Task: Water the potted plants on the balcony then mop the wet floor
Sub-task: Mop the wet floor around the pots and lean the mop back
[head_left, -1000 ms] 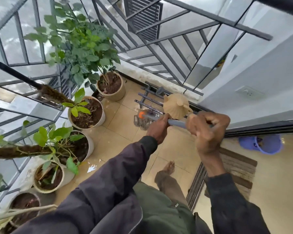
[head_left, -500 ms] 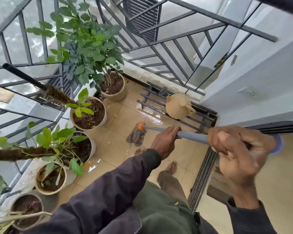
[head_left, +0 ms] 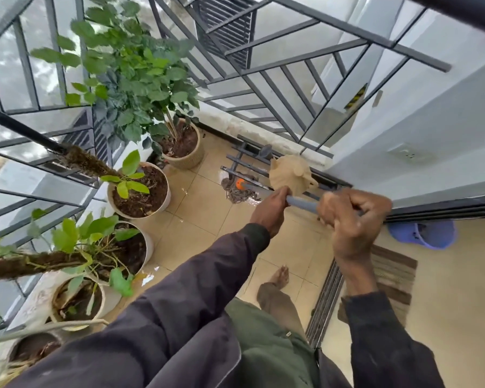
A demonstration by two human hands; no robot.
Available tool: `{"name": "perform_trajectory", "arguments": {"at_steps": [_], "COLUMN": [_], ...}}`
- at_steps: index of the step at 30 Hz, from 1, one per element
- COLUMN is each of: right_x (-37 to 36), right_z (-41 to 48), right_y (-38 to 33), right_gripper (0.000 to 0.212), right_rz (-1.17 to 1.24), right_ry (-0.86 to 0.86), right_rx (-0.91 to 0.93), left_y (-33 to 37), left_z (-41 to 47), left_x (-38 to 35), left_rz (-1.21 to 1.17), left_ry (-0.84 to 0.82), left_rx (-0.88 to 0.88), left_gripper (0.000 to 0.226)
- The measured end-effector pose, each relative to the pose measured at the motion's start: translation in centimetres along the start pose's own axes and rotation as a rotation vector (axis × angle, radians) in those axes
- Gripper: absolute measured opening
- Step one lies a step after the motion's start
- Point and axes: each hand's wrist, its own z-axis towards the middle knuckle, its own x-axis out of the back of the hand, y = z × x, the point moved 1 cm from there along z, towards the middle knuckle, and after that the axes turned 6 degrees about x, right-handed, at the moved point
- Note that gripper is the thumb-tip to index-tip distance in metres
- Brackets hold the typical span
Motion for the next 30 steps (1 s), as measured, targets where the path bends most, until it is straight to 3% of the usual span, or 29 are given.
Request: {"name": "perform_trajectory", "arguments": {"at_steps": [10,15,19,22,25,30], "right_x": [0.9,2.5,2.5,1.7,0.7,0.5], "right_z": [1.9,-0.4,-1.0,-2.2,-4.7,-8.2], "right_y": [-1.5,-3.7,-5.5,-6.1,-6.3,-5.8], "right_gripper": [0.047,0.047,0.041,0.039,0.045,0.046], "right_rz": [0.125,0.199,0.105,-0.097,-0.235,-0.211], "right_ry": [-0.063,-0.094,-0.080,-0.060,-0.007,0.034], "right_rx": [-0.115,-0.021,0.109,0.171,0.162,0.194], "left_y": [-1.7,-1.0,0.6,0.7,0.1,-0.2], "left_z": [-3.9,-5.6,-4.4,-2.6,-1.7,-2.9], "left_x": [-0.1,-0.1,-0.2,-0.3,-0.6,-2.5], "left_rz": [0.085,0.085,0.041,-0.017,-0.079,-0.069], "left_ry": [0.033,0.068,0.084,0.010,-0.171,-0.292], "left_rx": [0.000,-0.208,-0.291,-0.295,-0.326,-0.412], "left_gripper": [0.014,0.010,0.015,0.018,0.019,0.021]}}
